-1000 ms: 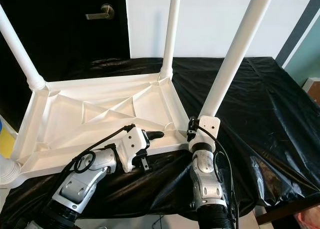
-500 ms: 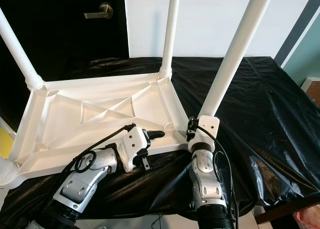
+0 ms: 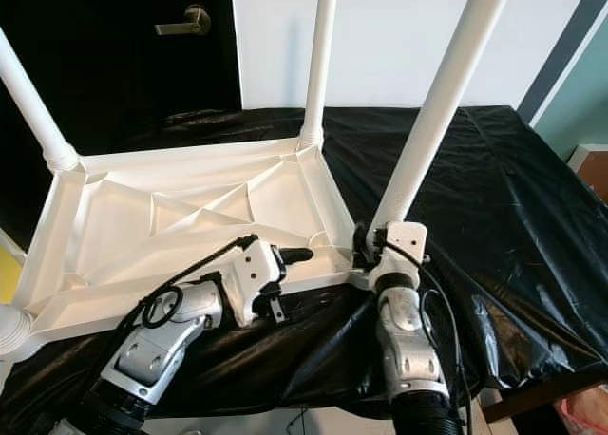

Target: Building children table

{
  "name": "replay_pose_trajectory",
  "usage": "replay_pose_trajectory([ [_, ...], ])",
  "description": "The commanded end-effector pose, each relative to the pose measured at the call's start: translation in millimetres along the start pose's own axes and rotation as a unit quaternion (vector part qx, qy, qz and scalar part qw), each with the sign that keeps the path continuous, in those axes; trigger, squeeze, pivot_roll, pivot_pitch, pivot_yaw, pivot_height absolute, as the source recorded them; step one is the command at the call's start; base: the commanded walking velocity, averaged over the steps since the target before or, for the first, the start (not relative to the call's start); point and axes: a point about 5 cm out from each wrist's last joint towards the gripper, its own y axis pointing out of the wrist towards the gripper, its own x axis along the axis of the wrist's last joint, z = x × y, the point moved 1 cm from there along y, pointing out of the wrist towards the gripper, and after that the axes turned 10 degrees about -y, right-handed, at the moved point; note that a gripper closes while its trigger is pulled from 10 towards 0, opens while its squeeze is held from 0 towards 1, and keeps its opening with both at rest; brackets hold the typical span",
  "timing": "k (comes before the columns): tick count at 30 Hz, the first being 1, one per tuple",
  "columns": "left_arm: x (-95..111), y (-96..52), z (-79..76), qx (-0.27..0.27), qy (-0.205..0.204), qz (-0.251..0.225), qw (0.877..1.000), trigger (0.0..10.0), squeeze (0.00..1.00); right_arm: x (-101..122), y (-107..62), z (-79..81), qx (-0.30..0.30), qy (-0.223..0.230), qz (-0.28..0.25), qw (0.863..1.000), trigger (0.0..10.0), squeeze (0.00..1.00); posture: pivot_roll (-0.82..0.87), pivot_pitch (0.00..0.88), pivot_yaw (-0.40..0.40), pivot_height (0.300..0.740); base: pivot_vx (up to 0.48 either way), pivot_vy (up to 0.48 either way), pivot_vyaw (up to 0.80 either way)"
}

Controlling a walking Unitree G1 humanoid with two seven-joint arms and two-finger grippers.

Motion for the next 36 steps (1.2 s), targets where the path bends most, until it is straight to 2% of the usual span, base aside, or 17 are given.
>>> replay_pose_trajectory([
  [1, 0.0, 0.2, 5.1, 0.024, 0.003, 0.001, 1.0, 10.0, 0.0, 1.6, -3.5, -7.5, 0.023, 0.005, -0.013, 1.0, 10.0, 1.0, -0.01, 0.0, -0.051, 0.74, 0.0, 0.0, 0.0],
  [2, 0.0, 0.2, 5.1, 0.024, 0.003, 0.001, 1.0, 10.0, 0.0, 1.6, -3.5, -7.5, 0.023, 0.005, -0.013, 1.0, 10.0, 1.0, -0.01, 0.0, -0.051, 0.74, 0.0, 0.0, 0.0],
  [3, 0.4, 0.4, 5.3, 0.022, 0.004, 0.001, 1.0, 10.0, 0.0, 2.6, -6.1, -8.8, 0.059, 0.004, -0.02, 0.998, 10.0, 0.0, -0.01, 0.0, -0.047, 0.74, 0.0, 0.0, 0.0],
  [4, 0.6, 0.6, 5.6, 0.02, 0.004, 0.001, 1.0, 10.0, 0.0, 3.8, -8.4, -9.6, 0.096, 0.004, -0.028, 0.995, 10.0, 0.0, -0.01, 0.0, -0.039, 0.74, 0.0, 0.0, 0.0],
  [5, 0.6, 0.6, 5.6, 0.02, 0.004, 0.001, 1.0, 10.0, 0.0, 3.8, -8.4, -9.6, 0.096, 0.004, -0.028, 0.995, 10.0, 0.0, -0.01, 0.0, -0.039, 0.74, 0.0, 0.0, 0.0],
  [7, 1.0, 0.7, 6.1, 0.017, 0.005, 0.002, 1.0, 10.0, 0.0, 5.8, -11.2, -11.0, 0.163, -0.007, -0.038, 0.986, 10.0, 0.0, -0.01, 0.0, -0.032, 0.74, 0.0, 0.0, 0.0],
  [8, 1.0, 0.7, 6.1, 0.017, 0.005, 0.002, 1.0, 10.0, 0.0, 5.8, -11.2, -11.0, 0.163, -0.007, -0.038, 0.986, 10.0, 0.0, -0.01, 0.0, -0.032, 0.74, 0.0, 0.0, 0.0],
  [12, 2.2, 0.0, 7.3, 0.014, 0.008, 0.004, 1.0, 10.0, 0.0, 7.8, -8.9, -17.3, 0.26, -0.03, -0.045, 0.964, 10.0, 0.0, -0.01, 0.0, -0.021, 0.74, 0.0, 0.0, 0.0],
  [15, 2.2, 0.0, 7.3, 0.014, 0.008, 0.004, 1.0, 10.0, 0.0, 7.8, -8.9, -17.3, 0.26, -0.03, -0.045, 0.964, 10.0, 0.0, -0.01, 0.0, -0.021, 0.74, 0.0, 0.0, 0.0],
  [16, 2.5, 0.0, 7.5, 0.012, 0.008, 0.004, 1.0, 10.0, 0.0, 7.3, -3.0, -17.6, 0.29, -0.05, -0.042, 0.955, 10.0, 0.0, -0.01, 0.0, -0.011, 0.74, 0.0, 0.0, 0.0],
  [17, 2.5, 0.0, 7.5, 0.012, 0.008, 0.004, 1.0, 10.0, 0.0, 7.3, -3.0, -17.6, 0.29, -0.05, -0.042, 0.955, 10.0, 0.0, -0.01, 0.0, -0.011, 0.74, 0.0, 0.0, 0.0],
  [19, 3.3, 0.6, 7.2, 0.009, 0.009, 0.004, 1.0, 10.0, 0.0, 7.3, 4.8, -16.3, 0.317, -0.067, -0.04, 0.945, 10.0, 0.0, -0.01, 0.0, -0.009, 0.74, 0.0, 0.0, 0.0],
  [24, 3.9, 0.7, 7.2, 0.008, 0.01, 0.004, 1.0, 10.0, 0.0, 6.7, 12.7, -13.6, 0.33, -0.081, -0.038, 0.94, 10.0, 0.0, -0.01, 0.0, -0.007, 0.74, 0.0, 0.0, 0.0],
  [25, 4.2, 0.6, 7.2, 0.008, 0.011, 0.004, 1.0, 10.0, 0.0, 6.2, 15.7, -12.2, 0.334, -0.086, -0.038, 0.938, 3.3, 0.0, 0.0, 0.0, -0.008, 0.74, 0.0, 0.0, 0.0],
  [26, 4.5, 0.3, 7.3, 0.008, 0.011, 0.004, 1.0, 10.0, 0.0, 5.9, 17.3, -10.8, 0.339, -0.089, -0.038, 0.936, 0.0, 0.0, 0.0, 0.0, -0.011, 0.74, 0.0, 0.0, 0.0],
  [36, 4.0, -1.3, 5.1, 0.014, 0.007, 0.003, 1.0, 10.0, 0.0, -1.7, 10.9, -12.8, 0.356, -0.084, -0.026, 0.93, 0.0, 0.0, 0.01, 0.0, -0.024, 0.74, 0.0, 0.0, 0.0],
])
